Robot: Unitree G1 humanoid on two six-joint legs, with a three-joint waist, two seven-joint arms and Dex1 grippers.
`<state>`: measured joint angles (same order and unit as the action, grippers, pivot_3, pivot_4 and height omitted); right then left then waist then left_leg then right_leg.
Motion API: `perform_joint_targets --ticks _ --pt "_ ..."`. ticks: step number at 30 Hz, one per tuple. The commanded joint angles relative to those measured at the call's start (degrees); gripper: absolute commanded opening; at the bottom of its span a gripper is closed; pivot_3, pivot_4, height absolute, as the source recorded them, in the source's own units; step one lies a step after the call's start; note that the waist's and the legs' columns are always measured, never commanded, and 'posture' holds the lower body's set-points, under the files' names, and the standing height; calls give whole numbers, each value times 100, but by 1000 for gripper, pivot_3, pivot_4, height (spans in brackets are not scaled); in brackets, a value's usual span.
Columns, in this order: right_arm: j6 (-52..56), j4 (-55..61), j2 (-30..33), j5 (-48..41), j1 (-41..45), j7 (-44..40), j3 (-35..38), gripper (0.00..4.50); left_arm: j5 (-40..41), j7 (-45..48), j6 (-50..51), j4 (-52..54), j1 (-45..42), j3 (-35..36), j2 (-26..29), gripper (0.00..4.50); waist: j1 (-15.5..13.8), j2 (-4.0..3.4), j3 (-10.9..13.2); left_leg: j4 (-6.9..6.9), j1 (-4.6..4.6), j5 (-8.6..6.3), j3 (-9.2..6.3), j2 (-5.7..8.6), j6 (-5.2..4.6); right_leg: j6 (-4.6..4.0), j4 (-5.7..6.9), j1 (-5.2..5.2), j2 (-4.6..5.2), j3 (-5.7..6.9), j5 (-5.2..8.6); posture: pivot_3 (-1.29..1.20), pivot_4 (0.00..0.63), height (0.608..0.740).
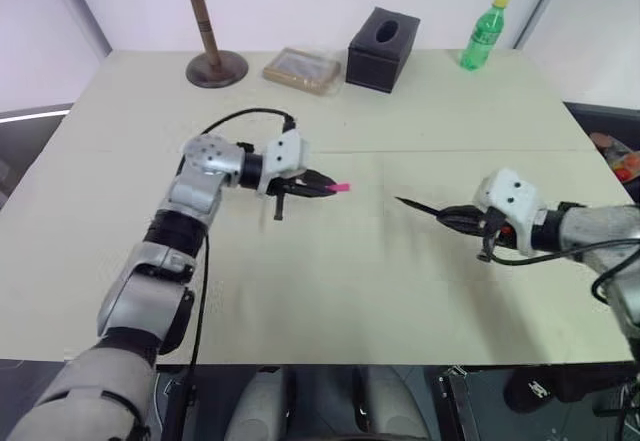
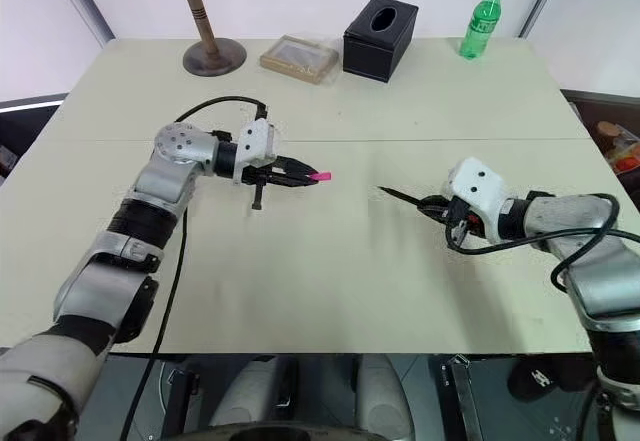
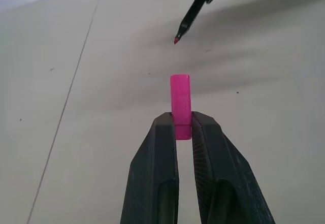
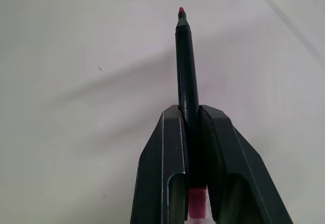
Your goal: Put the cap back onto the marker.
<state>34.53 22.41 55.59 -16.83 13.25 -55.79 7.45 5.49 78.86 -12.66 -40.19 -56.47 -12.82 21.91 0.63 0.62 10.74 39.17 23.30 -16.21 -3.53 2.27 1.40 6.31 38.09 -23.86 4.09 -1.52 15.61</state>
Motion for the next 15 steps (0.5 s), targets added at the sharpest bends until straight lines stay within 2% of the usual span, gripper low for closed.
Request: perform_joint_targets --ticks 1,7,15 --pt "268 575 195 -230 33 -13 183 53 -255 104 -885 -531 -365 -111 -65 0 -2 0 0 0 0 0 0 0 0 0 0 0 0 0 0 0 150 740" --pt "442 914 315 -299 188 57 42 53 -654 -76 -2021 -1293 -681 -242 -237 0 -4 2 1 0 2 -1 0 1 -1 0 -2 0 2 0 0 0 150 740" --pt "576 993 230 -345 430 114 -215 53 -582 -65 -2194 -1281 -793 -138 -456 0 0 2 1 0 3 -1 0 1 -1 0 -1 -2 1 0 0 0 150 740"
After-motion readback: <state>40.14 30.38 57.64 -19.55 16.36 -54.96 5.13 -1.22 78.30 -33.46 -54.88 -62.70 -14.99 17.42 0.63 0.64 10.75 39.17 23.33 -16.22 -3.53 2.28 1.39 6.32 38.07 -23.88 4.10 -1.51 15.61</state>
